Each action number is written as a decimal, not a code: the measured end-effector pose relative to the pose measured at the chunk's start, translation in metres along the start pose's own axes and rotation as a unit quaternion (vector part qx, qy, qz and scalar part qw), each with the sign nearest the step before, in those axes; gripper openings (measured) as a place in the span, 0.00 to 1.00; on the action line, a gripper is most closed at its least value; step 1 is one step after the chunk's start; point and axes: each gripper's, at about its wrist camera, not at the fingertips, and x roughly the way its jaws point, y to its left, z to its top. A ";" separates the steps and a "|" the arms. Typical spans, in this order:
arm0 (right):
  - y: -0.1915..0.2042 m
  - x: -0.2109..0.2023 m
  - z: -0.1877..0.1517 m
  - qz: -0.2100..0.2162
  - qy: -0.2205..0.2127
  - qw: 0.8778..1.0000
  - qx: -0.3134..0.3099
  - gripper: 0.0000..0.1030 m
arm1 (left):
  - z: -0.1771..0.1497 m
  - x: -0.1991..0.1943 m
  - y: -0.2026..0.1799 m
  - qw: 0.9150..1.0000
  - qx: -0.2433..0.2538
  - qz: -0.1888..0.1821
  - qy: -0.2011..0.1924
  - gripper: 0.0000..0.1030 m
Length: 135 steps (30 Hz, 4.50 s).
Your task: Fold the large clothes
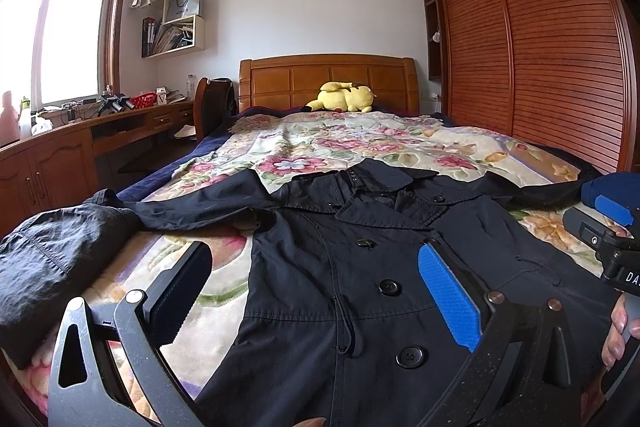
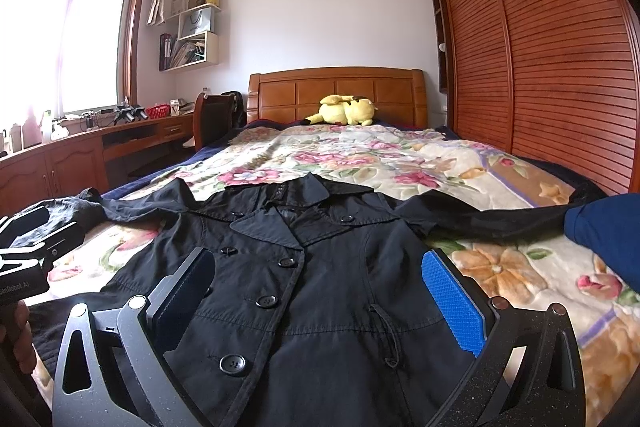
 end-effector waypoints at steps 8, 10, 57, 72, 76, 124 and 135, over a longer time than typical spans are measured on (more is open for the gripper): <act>0.000 0.000 0.000 0.000 0.000 1.000 0.000 1.00 | 0.001 0.000 0.001 1.000 0.000 0.000 0.000 1.00; 0.000 0.000 0.000 0.000 0.000 1.000 0.000 1.00 | 0.001 0.000 0.001 1.000 0.000 0.000 0.000 1.00; 0.022 0.019 0.008 0.056 0.025 0.998 -0.017 1.00 | 0.005 0.032 0.031 0.998 0.013 0.011 0.058 1.00; 0.060 0.058 0.040 0.115 0.042 0.992 -0.042 1.00 | 0.004 0.064 0.097 0.993 0.004 0.024 0.117 1.00; 0.067 0.075 0.048 0.128 0.050 0.989 -0.044 1.00 | 0.007 0.077 0.119 0.991 0.004 0.037 0.132 1.00; 0.066 0.162 0.041 0.166 0.146 0.972 -0.083 1.00 | 0.000 0.297 0.270 0.934 -0.163 0.128 0.290 0.54; 0.064 0.163 0.040 0.167 0.147 0.972 -0.079 1.00 | 0.017 0.302 0.261 0.946 -0.154 0.085 0.271 0.01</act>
